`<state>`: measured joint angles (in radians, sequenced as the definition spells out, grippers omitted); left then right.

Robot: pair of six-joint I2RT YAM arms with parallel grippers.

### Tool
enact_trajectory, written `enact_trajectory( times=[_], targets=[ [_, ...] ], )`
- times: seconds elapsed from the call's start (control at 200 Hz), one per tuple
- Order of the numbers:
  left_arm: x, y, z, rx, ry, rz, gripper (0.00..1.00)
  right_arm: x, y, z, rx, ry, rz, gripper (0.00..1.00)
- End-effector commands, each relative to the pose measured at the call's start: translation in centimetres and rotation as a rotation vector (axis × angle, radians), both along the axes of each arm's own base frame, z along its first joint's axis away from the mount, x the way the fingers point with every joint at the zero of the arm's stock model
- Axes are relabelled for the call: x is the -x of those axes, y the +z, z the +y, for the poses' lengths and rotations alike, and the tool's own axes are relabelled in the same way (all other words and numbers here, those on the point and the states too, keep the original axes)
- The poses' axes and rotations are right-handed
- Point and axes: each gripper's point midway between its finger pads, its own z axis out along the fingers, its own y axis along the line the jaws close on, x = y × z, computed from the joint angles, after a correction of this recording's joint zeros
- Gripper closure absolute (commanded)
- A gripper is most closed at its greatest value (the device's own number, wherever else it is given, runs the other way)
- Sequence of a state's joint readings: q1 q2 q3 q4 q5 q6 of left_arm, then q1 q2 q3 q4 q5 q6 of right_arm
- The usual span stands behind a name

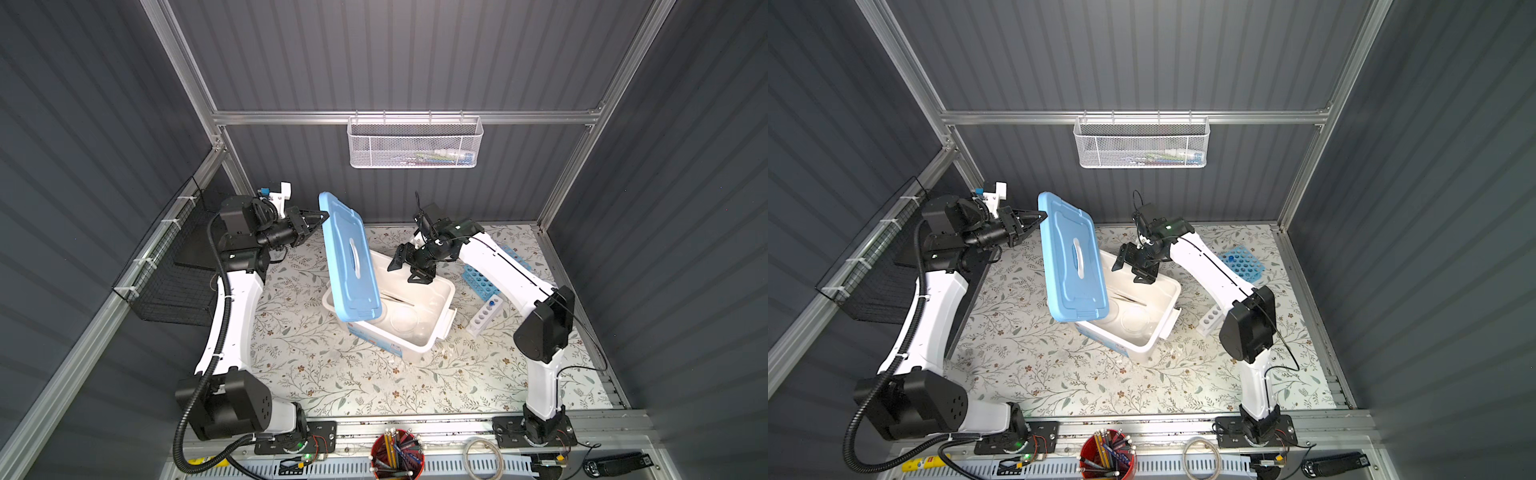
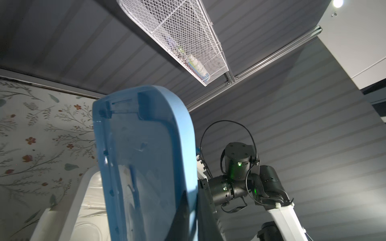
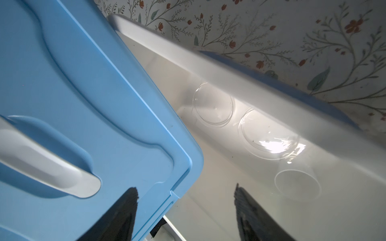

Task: Organize the chemistry lab equipment
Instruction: 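Lay the blue lid flat over the white bin with both grippers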

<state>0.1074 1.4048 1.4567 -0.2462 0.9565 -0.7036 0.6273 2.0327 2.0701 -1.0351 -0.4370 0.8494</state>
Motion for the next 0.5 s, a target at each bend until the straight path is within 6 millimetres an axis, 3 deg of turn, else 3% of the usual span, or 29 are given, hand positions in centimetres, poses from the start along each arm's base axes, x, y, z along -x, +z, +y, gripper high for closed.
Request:
enact_trajectory(
  times=[0.0,0.305,0.325,0.49],
  targets=[
    [0.1,-5.6,1.6,-0.113,0.080,0.162,0.86,1.0,-1.4,-1.1,0.093,0.051,0.024,0.26],
    [1.6,-7.8,2.1,-0.196,0.100,0.220,0.84,0.9,-2.8,-1.5,0.129,0.070,0.051,0.26],
    [1.8,-9.2,2.2,-0.198,0.099,0.256,0.84,0.9,-2.8,-1.5,0.130,0.070,0.052,0.26],
    [2.5,-11.7,2.7,-0.257,0.105,0.312,0.77,0.9,-2.6,-2.1,0.163,0.076,0.040,0.26]
  ],
)
